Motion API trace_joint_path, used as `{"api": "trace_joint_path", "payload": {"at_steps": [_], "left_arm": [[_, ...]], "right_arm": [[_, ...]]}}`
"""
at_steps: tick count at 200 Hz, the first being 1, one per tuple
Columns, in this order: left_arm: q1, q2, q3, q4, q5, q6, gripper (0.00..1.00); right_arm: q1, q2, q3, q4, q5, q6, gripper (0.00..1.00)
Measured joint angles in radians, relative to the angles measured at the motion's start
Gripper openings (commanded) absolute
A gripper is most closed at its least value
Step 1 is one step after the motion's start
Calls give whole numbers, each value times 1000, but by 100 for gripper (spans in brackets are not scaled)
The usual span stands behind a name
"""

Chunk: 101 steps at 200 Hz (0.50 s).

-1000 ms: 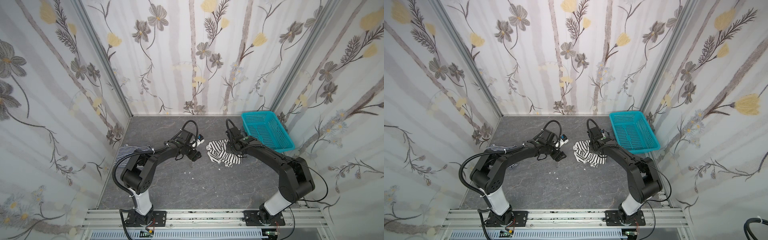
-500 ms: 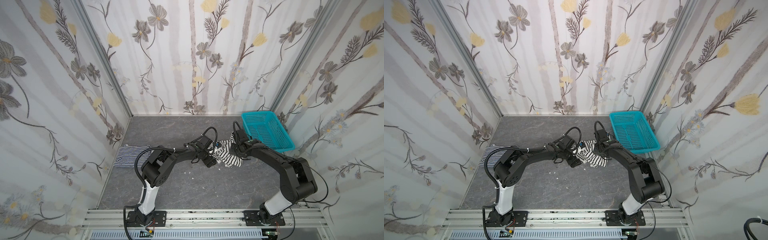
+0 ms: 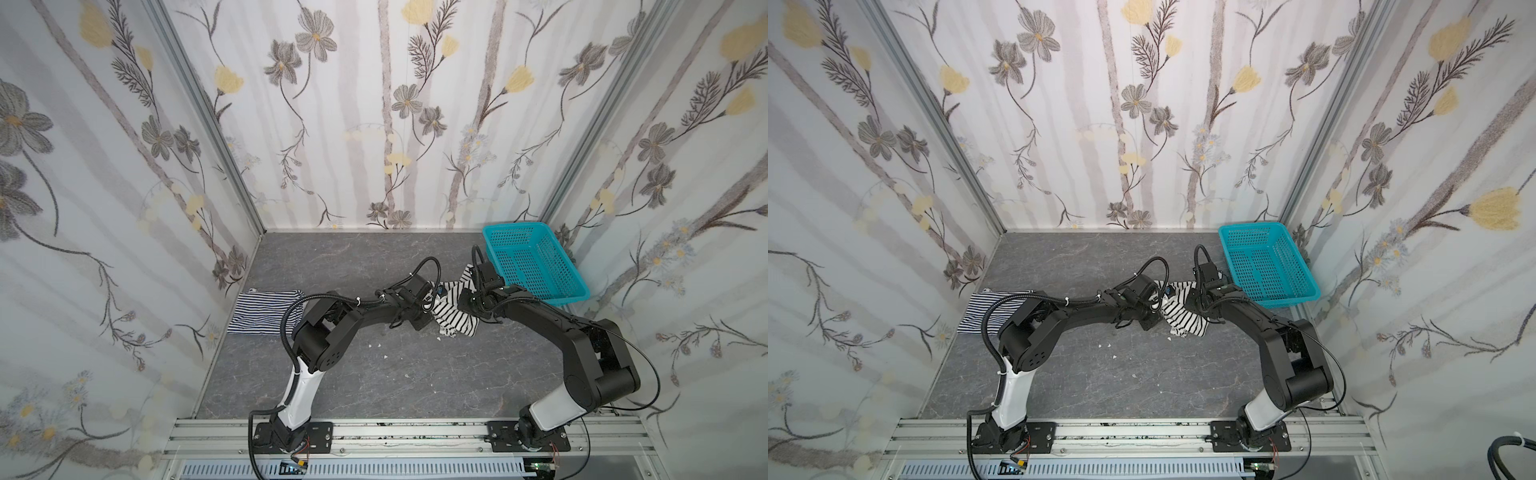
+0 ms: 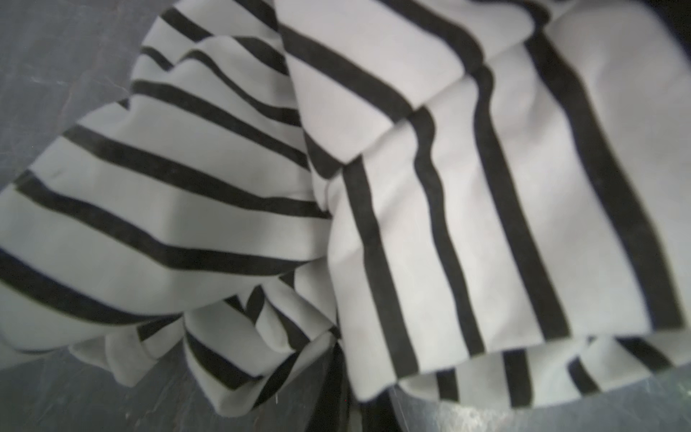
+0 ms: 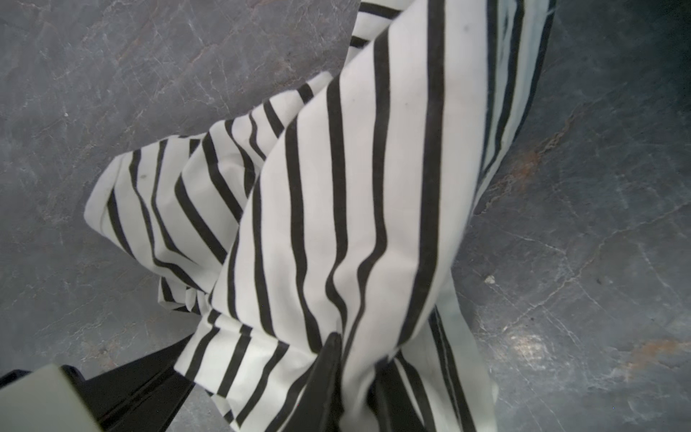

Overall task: Fold and stack tank tops
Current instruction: Smooth out the tank top at the center of the table.

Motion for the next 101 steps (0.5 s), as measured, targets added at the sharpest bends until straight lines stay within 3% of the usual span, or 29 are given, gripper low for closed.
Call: {"api": "trace_joint_path", "payload": {"at_steps": [45, 101], "left_arm": [[85, -177, -109, -35, -41, 40, 0], [284, -365, -139, -35, -92, 102, 0]], "right_arm": [[22, -7, 5, 2, -26, -5, 27], [140, 37, 12, 16, -60, -10, 25]]}}
